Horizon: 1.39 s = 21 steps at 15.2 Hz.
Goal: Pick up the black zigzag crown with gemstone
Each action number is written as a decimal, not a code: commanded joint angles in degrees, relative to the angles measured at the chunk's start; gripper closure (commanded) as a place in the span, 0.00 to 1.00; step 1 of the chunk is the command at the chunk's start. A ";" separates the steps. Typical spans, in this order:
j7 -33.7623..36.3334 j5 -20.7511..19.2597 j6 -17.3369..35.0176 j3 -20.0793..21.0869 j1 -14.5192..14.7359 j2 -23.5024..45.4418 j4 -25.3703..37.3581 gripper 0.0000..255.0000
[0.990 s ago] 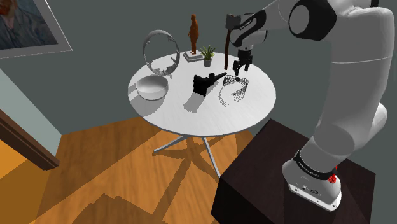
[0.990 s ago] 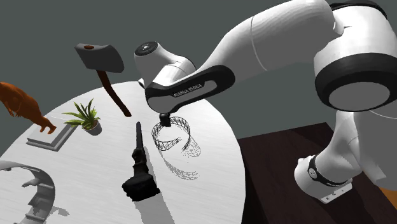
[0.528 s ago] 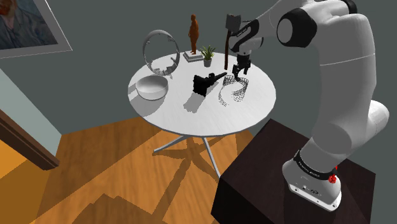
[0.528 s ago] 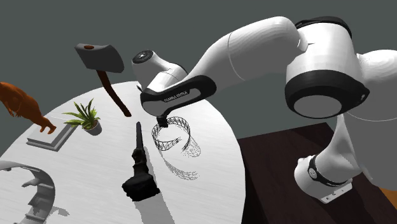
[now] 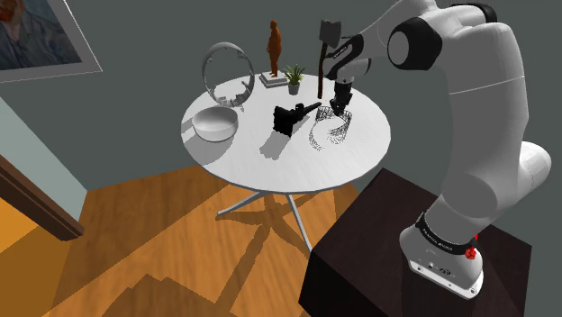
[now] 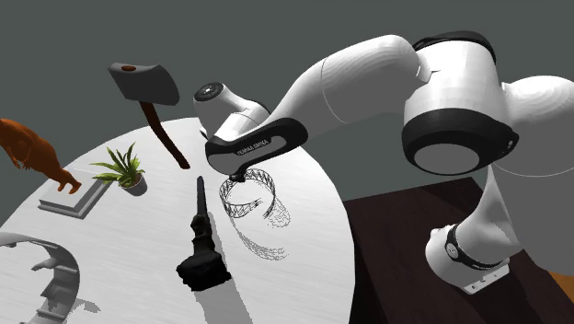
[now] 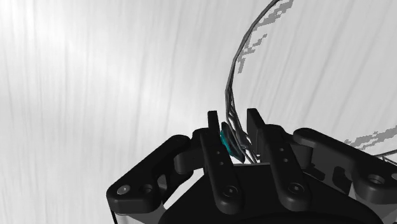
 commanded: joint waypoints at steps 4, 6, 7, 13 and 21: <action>0.00 0.01 0.02 0.00 -0.01 0.03 0.02 1.00; -0.01 0.00 0.04 0.00 -0.01 0.01 -0.02 1.00; -0.01 0.01 0.06 0.00 -0.01 0.04 -0.02 1.00; 0.23 -0.73 -3.11 -0.57 0.38 -2.71 0.46 1.00; 0.54 -1.65 -7.67 -1.20 0.77 -5.87 1.93 1.00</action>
